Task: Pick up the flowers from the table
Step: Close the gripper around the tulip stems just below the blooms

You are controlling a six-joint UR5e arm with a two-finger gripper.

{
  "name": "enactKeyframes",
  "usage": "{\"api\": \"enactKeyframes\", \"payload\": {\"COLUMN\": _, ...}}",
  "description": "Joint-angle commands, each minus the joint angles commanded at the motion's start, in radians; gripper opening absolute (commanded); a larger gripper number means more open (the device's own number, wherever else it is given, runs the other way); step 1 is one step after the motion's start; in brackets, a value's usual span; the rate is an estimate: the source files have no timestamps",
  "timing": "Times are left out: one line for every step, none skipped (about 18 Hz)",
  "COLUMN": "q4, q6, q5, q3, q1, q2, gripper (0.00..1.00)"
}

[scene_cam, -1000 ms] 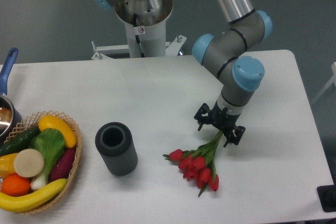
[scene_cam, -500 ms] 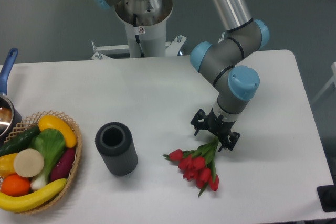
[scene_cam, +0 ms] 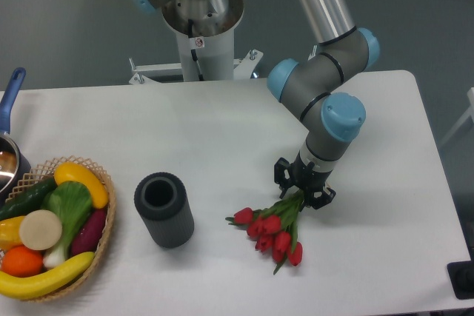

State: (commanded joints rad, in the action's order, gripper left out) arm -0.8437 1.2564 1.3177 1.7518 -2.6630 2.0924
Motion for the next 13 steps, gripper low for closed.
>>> {"api": "enactKeyframes", "payload": {"q4": 0.0, "q6": -0.011, "q5": 0.0, "q3": -0.002, "q1": 0.0, "q2": -0.003, "gripper": 0.36}}
{"api": "enactKeyframes", "payload": {"q4": 0.0, "q6": -0.018, "q5": 0.0, "q3": -0.002, "q1": 0.0, "q2": -0.005, "gripper": 0.34}}
{"api": "enactKeyframes", "payload": {"q4": 0.0, "q6": -0.022, "q5": 0.0, "q3": -0.003, "q1": 0.0, "q2": -0.005, "gripper": 0.32}}
{"api": "enactKeyframes", "payload": {"q4": 0.0, "q6": -0.026, "q5": 0.0, "q3": -0.003, "q1": 0.0, "q2": -0.006, "gripper": 0.31}}
{"api": "enactKeyframes", "payload": {"q4": 0.0, "q6": -0.029, "q5": 0.0, "q3": -0.003, "q1": 0.0, "q2": -0.008, "gripper": 0.28}}
{"api": "enactKeyframes", "payload": {"q4": 0.0, "q6": -0.032, "q5": 0.0, "q3": -0.003, "q1": 0.0, "q2": -0.008, "gripper": 0.27}}
{"api": "enactKeyframes", "payload": {"q4": 0.0, "q6": -0.031, "q5": -0.002, "q3": -0.005, "q1": 0.0, "q2": -0.008, "gripper": 0.27}}
{"api": "enactKeyframes", "payload": {"q4": 0.0, "q6": -0.031, "q5": -0.002, "q3": -0.005, "q1": 0.0, "q2": -0.009, "gripper": 0.26}}
{"api": "enactKeyframes", "payload": {"q4": 0.0, "q6": -0.031, "q5": -0.002, "q3": -0.006, "q1": 0.0, "q2": -0.014, "gripper": 0.26}}
{"api": "enactKeyframes", "payload": {"q4": 0.0, "q6": -0.031, "q5": -0.002, "q3": -0.006, "q1": 0.0, "q2": -0.02, "gripper": 0.26}}
{"api": "enactKeyframes", "payload": {"q4": -0.002, "q6": -0.029, "q5": -0.002, "q3": -0.009, "q1": -0.002, "q2": -0.023, "gripper": 0.26}}
{"api": "enactKeyframes", "payload": {"q4": -0.002, "q6": -0.029, "q5": -0.002, "q3": -0.009, "q1": -0.002, "q2": -0.029, "gripper": 0.26}}
{"api": "enactKeyframes", "payload": {"q4": 0.0, "q6": -0.029, "q5": -0.002, "q3": -0.011, "q1": -0.003, "q2": -0.037, "gripper": 0.26}}
